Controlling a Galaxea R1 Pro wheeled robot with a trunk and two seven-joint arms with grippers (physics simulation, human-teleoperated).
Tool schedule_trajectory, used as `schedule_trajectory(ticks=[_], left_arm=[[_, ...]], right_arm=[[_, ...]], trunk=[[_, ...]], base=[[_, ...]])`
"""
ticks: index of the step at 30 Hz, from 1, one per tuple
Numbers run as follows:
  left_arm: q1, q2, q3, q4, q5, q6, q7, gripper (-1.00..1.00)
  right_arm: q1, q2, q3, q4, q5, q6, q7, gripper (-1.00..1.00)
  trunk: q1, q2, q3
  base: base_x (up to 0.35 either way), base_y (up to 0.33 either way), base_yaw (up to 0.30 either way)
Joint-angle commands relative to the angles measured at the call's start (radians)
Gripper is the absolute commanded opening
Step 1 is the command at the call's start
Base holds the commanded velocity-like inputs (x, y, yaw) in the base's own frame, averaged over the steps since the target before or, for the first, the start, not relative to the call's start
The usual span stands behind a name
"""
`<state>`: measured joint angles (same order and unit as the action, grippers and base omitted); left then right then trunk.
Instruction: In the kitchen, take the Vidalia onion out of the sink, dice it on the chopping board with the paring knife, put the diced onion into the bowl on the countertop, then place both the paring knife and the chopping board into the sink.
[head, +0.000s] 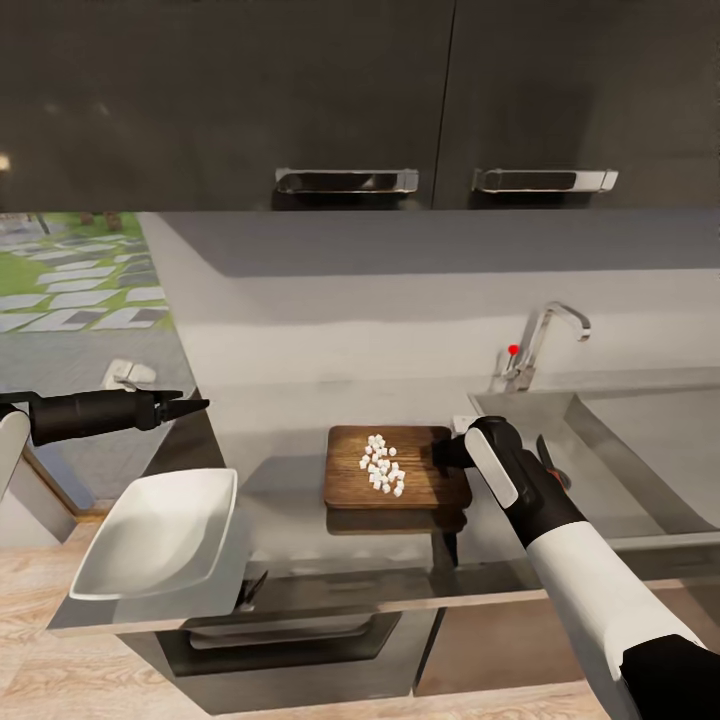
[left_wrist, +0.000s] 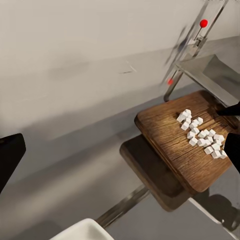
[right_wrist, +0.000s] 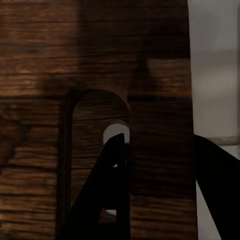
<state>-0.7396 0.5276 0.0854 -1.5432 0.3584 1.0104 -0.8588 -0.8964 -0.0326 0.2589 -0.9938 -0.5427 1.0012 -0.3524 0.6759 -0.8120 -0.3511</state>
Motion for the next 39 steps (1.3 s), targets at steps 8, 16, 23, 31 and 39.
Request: schedule_trajectory(ticks=[8, 16, 23, 31, 39], left_arm=[[-0.001, 0.0, 0.001, 0.0, -0.003, 0.003, -0.005, 1.0], [-0.001, 0.0, 0.0, 0.0, -0.003, 0.002, -0.005, 1.0], [-0.001, 0.0, 0.001, 0.0, -0.003, 0.002, -0.005, 1.0], [0.0, 0.0, 0.001, 0.0, -0.003, 0.002, -0.005, 1.0], [-0.001, -0.001, 0.0, 0.0, -0.003, 0.003, -0.005, 1.0]], right_arm=[[-0.001, -0.001, 0.003, -0.001, -0.011, 0.002, -0.008, -1.0], [-0.001, 0.013, 0.003, -0.002, -0.012, 0.002, -0.009, -1.0], [-0.001, 0.027, 0.003, -0.002, -0.013, 0.003, -0.01, -1.0], [-0.001, 0.028, 0.003, -0.002, -0.013, 0.004, -0.01, -1.0], [-0.001, 0.028, 0.003, -0.002, -0.013, 0.004, -0.01, -1.0]], trunk=[[0.0, -0.001, 0.011], [0.0, -0.001, 0.019], [0.0, -0.001, 0.019], [0.0, -0.001, 0.019], [0.0, -0.001, 0.019]], base=[[0.0, 0.0, 0.0], [0.0, 0.0, 0.015], [0.0, 0.0, 0.083], [0.0, 0.0, 0.144], [0.0, 0.0, 0.035]])
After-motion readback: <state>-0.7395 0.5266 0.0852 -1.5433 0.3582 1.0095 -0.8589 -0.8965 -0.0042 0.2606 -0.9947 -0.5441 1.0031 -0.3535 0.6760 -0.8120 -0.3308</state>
